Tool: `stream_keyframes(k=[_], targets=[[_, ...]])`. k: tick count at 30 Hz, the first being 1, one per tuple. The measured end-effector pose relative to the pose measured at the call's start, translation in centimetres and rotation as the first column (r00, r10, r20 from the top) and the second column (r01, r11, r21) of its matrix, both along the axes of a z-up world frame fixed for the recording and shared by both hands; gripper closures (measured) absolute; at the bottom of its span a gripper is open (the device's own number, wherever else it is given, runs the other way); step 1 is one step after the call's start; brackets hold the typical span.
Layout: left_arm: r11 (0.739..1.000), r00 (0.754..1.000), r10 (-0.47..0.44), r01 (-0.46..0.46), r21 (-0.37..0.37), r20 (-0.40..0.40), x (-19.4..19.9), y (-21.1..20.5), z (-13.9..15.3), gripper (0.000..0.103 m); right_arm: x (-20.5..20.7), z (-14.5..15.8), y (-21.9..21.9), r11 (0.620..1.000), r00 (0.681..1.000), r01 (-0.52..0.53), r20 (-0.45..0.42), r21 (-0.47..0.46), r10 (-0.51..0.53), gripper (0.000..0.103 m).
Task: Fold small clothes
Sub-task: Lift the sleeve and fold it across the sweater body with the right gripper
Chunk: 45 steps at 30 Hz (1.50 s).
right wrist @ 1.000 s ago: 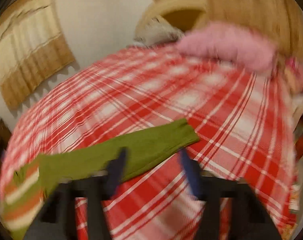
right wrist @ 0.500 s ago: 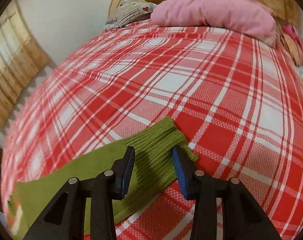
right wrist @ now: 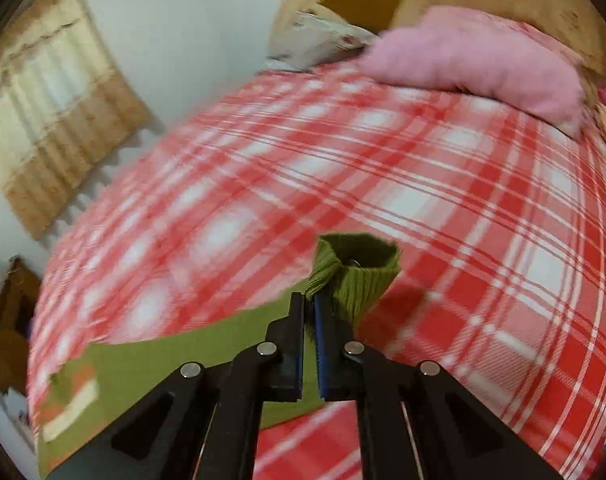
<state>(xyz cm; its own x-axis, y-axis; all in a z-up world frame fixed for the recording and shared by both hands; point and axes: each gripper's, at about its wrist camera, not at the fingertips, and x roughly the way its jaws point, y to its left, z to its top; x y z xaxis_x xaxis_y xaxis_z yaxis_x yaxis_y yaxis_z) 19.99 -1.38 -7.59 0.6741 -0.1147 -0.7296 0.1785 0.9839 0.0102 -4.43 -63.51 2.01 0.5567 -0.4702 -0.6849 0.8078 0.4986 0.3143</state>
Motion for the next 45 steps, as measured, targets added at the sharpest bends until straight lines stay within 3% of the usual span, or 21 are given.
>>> stream_keyframes(k=[6,9,12,16,23,29,32,34,36,39,42,45], targets=[[1.000,1.000,0.002,-0.002,-0.012,0.006,-0.1,0.3,0.0,0.000,5.8,5.8,10.2,0.972,0.972,-0.223,0.054,-0.067,0.227,0.099],[1.000,1.000,0.004,-0.004,-0.024,0.009,-0.1,0.6,0.1,0.000,10.0,7.3,16.3,0.933,0.933,-0.349,0.066,-0.087,0.355,0.099],[0.999,1.000,0.006,-0.005,-0.046,0.013,-0.1,0.9,0.1,0.000,15.0,7.6,22.4,0.872,0.867,-0.484,0.096,-0.068,0.489,0.099],[0.997,1.000,0.008,-0.007,-0.076,0.016,0.0,1.3,0.3,0.000,21.9,5.7,30.6,0.777,0.768,-0.628,0.126,-0.049,0.628,0.099],[0.994,1.000,0.005,-0.003,-0.109,0.024,0.1,1.7,0.3,0.000,30.4,-2.1,40.9,0.613,0.618,-0.786,0.139,0.077,0.774,0.099],[0.992,1.000,0.004,-0.001,-0.125,0.029,0.2,1.9,0.3,0.000,34.4,-7.0,44.2,0.454,0.489,-0.867,0.178,0.205,0.854,0.096],[0.992,1.000,0.004,0.000,-0.130,0.030,0.2,2.1,0.2,0.000,34.8,-8.0,44.6,0.385,0.446,-0.884,0.233,0.263,0.864,0.096],[0.992,1.000,0.004,0.000,-0.127,0.030,0.2,2.0,0.2,0.000,34.4,-7.7,44.7,0.339,0.407,-0.906,0.291,0.255,0.866,0.096],[0.993,1.000,0.004,-0.001,-0.122,0.030,0.1,1.9,0.2,0.000,33.5,-6.5,44.9,0.323,0.370,-0.926,0.308,0.194,0.876,0.096],[0.993,1.000,0.005,-0.002,-0.115,0.029,0.1,1.8,0.1,0.000,31.6,-5.0,43.8,0.350,0.377,-0.926,0.291,0.144,0.879,0.096],[0.994,1.000,0.007,-0.004,-0.108,0.028,0.1,1.8,0.1,0.000,28.2,-4.3,40.4,0.461,0.468,-0.883,0.195,0.082,0.862,0.096],[0.995,1.000,0.008,-0.005,-0.103,0.029,0.1,1.7,0.1,0.000,23.8,-4.4,35.6,0.610,0.608,-0.792,0.104,0.016,0.787,0.096]])
